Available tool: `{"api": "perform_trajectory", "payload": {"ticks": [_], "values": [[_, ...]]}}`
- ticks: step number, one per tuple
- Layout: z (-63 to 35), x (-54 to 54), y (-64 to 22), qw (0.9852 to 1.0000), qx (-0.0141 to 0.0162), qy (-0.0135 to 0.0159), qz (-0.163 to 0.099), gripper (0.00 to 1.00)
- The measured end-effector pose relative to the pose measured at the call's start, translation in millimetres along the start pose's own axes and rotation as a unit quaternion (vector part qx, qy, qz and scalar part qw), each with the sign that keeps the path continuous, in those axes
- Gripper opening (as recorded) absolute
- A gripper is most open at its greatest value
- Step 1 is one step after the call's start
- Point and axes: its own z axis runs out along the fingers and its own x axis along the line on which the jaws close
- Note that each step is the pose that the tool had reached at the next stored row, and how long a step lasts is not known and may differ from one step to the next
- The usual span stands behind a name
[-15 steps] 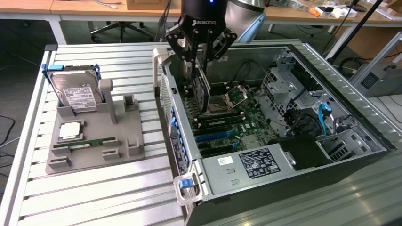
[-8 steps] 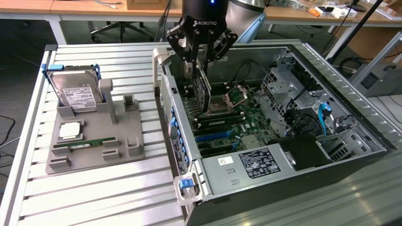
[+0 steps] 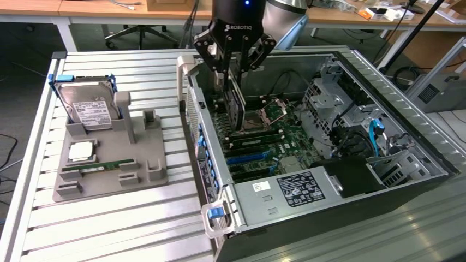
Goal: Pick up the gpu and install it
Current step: 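Pick up the gpu and move the gpu toward the slot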
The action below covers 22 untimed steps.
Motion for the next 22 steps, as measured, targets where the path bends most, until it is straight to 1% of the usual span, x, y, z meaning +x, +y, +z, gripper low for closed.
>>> {"api": "perform_trajectory", "payload": {"ticks": [12,18,19,20,21,22], "values": [[2.3,-3.2,0.4,1.0,0.0007,0.0,0.0,0.27],[4.1,-7.6,0.9,1.0,0.0012,-0.0001,0.0,0.27],[5.3,-12.1,1.1,1.0,0.001,-0.0001,0.0,0.27],[6.1,-16.6,-2.1,0.9998,-0.0188,0.0014,0.001,0.27],[7.4,-20.5,-6.6,0.9993,-0.0384,0.0029,0.001,0.27],[9.9,-27.1,-8.2,0.9991,-0.0419,0.0031,0.001,0.27]]}}
